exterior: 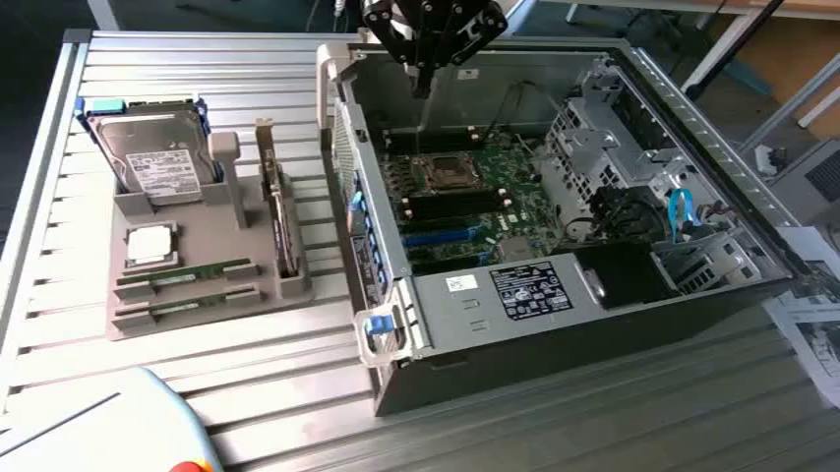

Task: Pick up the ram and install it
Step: 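Reach for the ram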

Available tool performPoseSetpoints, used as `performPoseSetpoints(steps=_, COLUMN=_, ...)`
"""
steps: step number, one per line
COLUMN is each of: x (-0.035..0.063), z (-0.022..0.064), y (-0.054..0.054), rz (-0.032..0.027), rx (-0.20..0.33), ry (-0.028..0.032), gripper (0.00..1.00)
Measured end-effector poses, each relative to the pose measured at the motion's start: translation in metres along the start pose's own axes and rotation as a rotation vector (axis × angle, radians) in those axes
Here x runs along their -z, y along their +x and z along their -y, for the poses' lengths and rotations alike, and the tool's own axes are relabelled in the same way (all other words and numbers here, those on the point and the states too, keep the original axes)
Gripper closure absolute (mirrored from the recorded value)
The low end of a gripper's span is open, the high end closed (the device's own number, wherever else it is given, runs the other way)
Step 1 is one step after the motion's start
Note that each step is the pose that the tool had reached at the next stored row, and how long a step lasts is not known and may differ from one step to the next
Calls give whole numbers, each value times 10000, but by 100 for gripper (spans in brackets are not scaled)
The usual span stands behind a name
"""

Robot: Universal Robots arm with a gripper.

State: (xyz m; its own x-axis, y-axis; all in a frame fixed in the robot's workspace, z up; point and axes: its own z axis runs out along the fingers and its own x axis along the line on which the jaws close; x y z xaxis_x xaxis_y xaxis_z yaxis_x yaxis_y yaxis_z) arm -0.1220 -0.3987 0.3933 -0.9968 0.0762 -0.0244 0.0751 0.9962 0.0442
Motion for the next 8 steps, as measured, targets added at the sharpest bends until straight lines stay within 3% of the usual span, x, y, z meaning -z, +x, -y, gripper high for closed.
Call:
performPoseSetpoints(steps=1, x=3, z=7, y=89, rz=0, rx=1, ry=0, gripper=89)
performPoseSetpoints(steps=2, x=8, z=20, y=264, rz=0, rx=1, ry=0, gripper=89)
performPoseSetpoints(steps=4, x=10, z=29, y=385, rz=1, rx=0, ry=-1, gripper=89)
performPoseSetpoints(steps=6, x=18, z=46, y=609, rz=-1, rx=0, ry=1, gripper=89)
performPoseSetpoints(steps=8, x=19, z=54, y=717, rz=1, rx=0, ry=-1, gripper=89)
